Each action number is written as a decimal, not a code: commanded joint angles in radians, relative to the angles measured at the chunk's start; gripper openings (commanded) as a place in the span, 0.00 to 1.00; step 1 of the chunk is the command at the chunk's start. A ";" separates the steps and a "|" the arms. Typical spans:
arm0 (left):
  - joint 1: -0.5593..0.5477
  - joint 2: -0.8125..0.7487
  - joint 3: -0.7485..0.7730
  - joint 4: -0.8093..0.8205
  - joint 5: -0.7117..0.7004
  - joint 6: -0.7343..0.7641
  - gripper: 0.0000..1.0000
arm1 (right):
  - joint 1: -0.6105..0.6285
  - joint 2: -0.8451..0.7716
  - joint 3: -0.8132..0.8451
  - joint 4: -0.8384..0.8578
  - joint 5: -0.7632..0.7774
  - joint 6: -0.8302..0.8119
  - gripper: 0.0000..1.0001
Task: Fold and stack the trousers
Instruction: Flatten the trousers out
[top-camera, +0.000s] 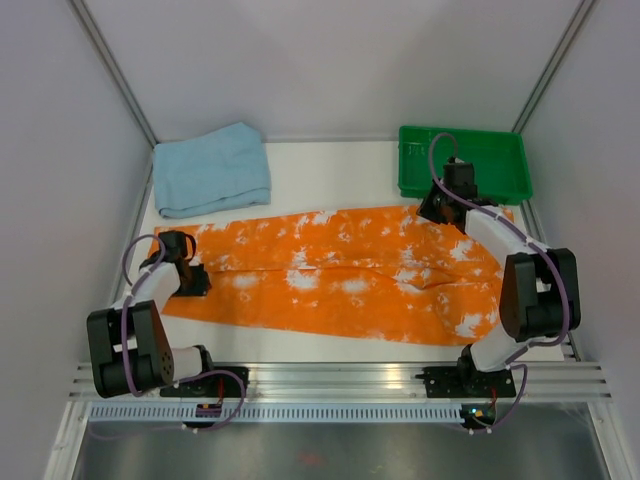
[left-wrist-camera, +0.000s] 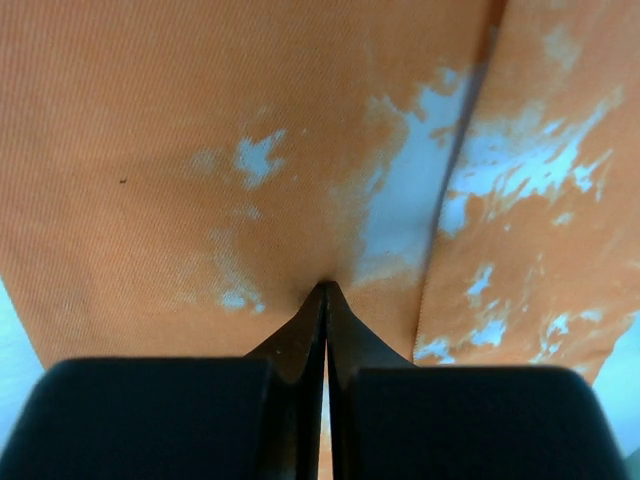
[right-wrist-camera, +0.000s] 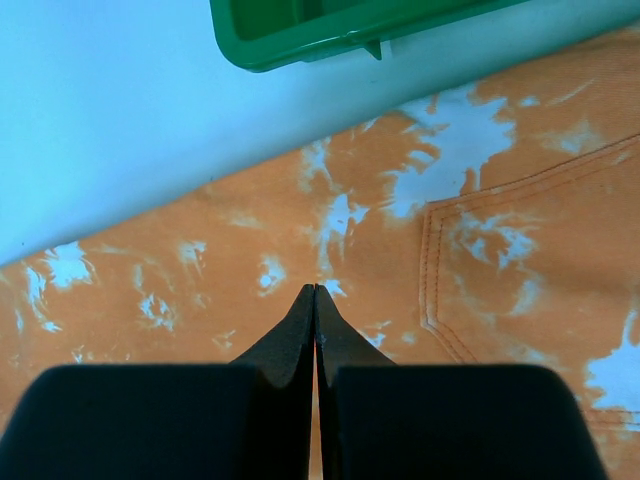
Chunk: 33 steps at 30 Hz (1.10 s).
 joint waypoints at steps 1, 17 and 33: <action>-0.002 0.056 -0.006 -0.347 -0.070 -0.046 0.02 | 0.006 0.037 0.054 0.013 0.022 0.016 0.00; -0.002 0.039 0.050 -0.562 -0.110 -0.150 0.02 | 0.372 0.307 0.319 0.074 -0.169 -0.164 0.00; 0.000 -0.001 0.290 -0.270 -0.227 0.194 0.15 | 0.501 0.468 0.464 -0.033 -0.036 -0.192 0.00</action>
